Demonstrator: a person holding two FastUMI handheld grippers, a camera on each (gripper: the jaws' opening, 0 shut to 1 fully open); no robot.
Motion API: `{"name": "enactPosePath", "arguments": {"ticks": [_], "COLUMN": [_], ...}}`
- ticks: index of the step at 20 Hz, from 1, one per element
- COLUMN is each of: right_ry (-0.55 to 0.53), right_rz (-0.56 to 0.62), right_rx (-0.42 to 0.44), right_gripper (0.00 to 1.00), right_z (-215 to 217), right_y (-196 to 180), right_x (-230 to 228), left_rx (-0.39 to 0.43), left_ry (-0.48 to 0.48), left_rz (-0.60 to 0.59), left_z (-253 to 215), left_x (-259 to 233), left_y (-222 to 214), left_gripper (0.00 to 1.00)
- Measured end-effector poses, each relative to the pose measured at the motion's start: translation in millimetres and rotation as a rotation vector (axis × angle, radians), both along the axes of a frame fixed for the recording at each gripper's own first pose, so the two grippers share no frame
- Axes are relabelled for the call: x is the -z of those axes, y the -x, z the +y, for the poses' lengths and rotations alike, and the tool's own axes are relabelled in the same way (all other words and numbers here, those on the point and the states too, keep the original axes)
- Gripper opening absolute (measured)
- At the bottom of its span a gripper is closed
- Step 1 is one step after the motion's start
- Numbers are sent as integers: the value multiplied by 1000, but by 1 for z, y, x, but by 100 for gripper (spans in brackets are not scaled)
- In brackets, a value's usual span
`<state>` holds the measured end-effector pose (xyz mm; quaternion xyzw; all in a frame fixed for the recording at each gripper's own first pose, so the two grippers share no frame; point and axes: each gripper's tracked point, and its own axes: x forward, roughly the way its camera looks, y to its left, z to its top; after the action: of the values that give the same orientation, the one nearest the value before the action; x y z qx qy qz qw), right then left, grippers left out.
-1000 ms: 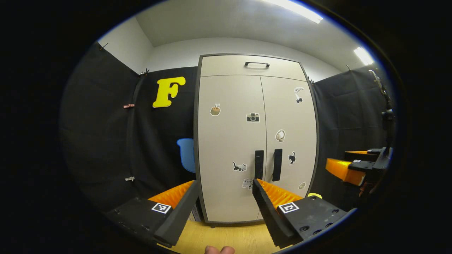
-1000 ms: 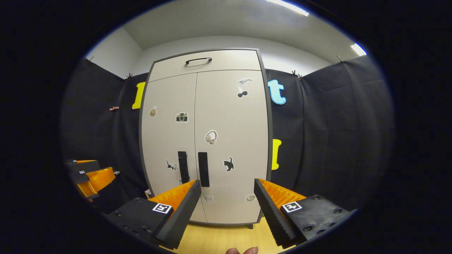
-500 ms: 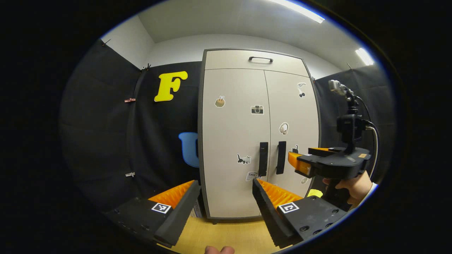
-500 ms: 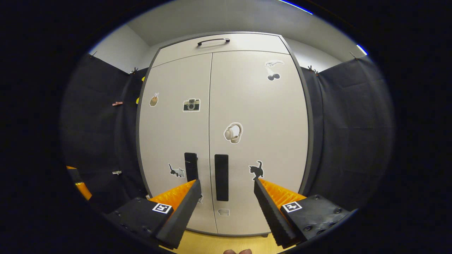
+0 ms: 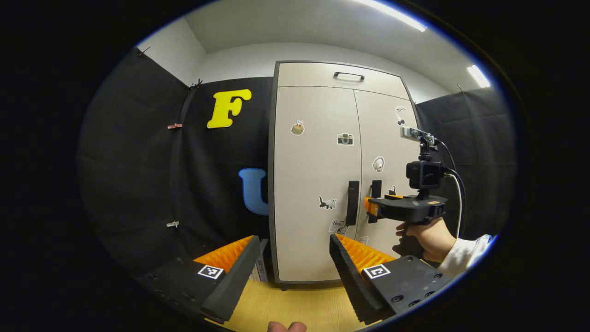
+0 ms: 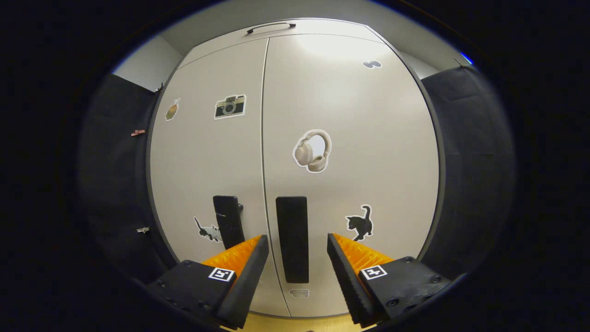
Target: Open the right door of the double-door shoe cabinet with the right hand, and open the left door with the left hand.
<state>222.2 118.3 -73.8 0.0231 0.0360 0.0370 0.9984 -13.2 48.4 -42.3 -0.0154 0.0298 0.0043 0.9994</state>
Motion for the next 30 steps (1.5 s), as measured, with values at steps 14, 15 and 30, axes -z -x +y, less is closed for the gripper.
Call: {"name": "enactPosePath", "arguments": {"ticks": [14,15,30], "right_ry": [67,59,1], "right_rz": [8,9,-20], "right_rx": [107,108,55], "right_gripper": [24,24,9], "right_z": [2,3,-11], "right_y": [-14,-14,25], "right_x": [11,12,0], "left_rx": [-12,-14,-54], "left_ry": [36,38,47], "left_rz": [25,28,29], "left_z": [11,11,18], "left_x": [14,15,19], "left_y": [0,1,24], "left_gripper": [95,95,95]}}
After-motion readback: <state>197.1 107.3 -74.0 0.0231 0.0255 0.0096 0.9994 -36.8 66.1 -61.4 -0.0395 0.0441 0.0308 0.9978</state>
